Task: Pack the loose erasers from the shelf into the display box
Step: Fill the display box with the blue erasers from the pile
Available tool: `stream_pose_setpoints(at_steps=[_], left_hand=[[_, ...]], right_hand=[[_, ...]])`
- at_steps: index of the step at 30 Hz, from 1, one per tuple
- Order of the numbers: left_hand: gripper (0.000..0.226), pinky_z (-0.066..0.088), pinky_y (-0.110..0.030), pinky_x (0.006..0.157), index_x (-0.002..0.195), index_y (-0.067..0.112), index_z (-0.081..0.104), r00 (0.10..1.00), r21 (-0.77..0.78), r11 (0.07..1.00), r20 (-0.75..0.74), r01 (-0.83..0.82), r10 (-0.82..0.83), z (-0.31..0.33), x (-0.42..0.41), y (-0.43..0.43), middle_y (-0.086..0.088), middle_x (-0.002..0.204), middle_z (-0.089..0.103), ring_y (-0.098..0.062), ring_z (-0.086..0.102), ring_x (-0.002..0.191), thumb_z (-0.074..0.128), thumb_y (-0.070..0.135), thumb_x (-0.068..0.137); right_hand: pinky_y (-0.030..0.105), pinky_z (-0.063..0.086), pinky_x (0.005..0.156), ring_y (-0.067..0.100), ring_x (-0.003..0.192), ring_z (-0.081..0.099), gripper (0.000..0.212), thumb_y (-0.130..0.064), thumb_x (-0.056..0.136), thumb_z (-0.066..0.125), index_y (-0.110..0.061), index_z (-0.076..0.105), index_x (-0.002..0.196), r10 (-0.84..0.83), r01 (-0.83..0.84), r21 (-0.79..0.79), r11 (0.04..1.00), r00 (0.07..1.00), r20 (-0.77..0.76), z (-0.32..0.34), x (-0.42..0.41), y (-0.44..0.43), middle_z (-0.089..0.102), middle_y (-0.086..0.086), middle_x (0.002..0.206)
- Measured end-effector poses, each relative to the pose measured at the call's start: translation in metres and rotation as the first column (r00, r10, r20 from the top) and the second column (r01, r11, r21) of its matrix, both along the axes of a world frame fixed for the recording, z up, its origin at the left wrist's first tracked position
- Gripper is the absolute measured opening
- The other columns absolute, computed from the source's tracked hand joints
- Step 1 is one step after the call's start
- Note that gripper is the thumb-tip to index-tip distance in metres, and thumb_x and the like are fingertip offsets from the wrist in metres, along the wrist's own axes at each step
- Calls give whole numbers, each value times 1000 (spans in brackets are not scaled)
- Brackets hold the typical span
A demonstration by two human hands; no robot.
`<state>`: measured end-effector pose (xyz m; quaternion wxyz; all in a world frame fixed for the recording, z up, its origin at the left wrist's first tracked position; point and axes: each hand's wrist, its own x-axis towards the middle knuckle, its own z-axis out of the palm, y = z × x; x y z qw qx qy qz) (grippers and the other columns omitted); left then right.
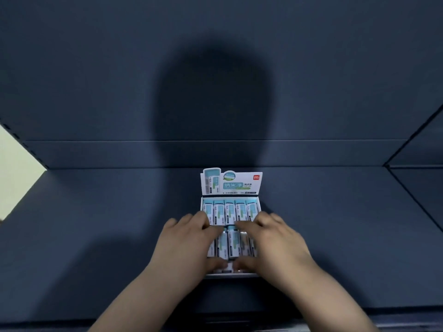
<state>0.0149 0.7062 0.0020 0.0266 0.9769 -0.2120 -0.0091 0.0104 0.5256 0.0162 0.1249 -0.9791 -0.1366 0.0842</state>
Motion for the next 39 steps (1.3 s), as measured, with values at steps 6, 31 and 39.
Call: stream_pose_setpoints(at_steps=[6,31,39], left_hand=[[59,42,-30,51,83,32,72,999,16,999,32,-38,37,0,-2,0,10,70,53,-13,57,60,79,64,34],[35,43,-31,56,103,23,69,966,-241,969,235,-49,108,5,-1,20,9,75,59,-15,58,63,47,42,84],[37,41,-33,63,107,18,69,950,-294,952,312,85,11,11,1,-4,4,79,61,-20,58,68,44,37,87]], right_hand=[[26,40,85,12,118,35,58,-55,76,63,-34,47,127,-4,3,19,1000,1000,16,0,-2,1,43,-10,120],[24,42,76,10,108,51,51,-60,84,48,-45,41,132,-249,233,132,963,960,128,3,-15,-27,43,-15,103],[23,34,65,17,91,57,55,-51,81,59,-38,46,132,-404,376,180,909,902,153,-2,-27,-55,36,-16,90]])
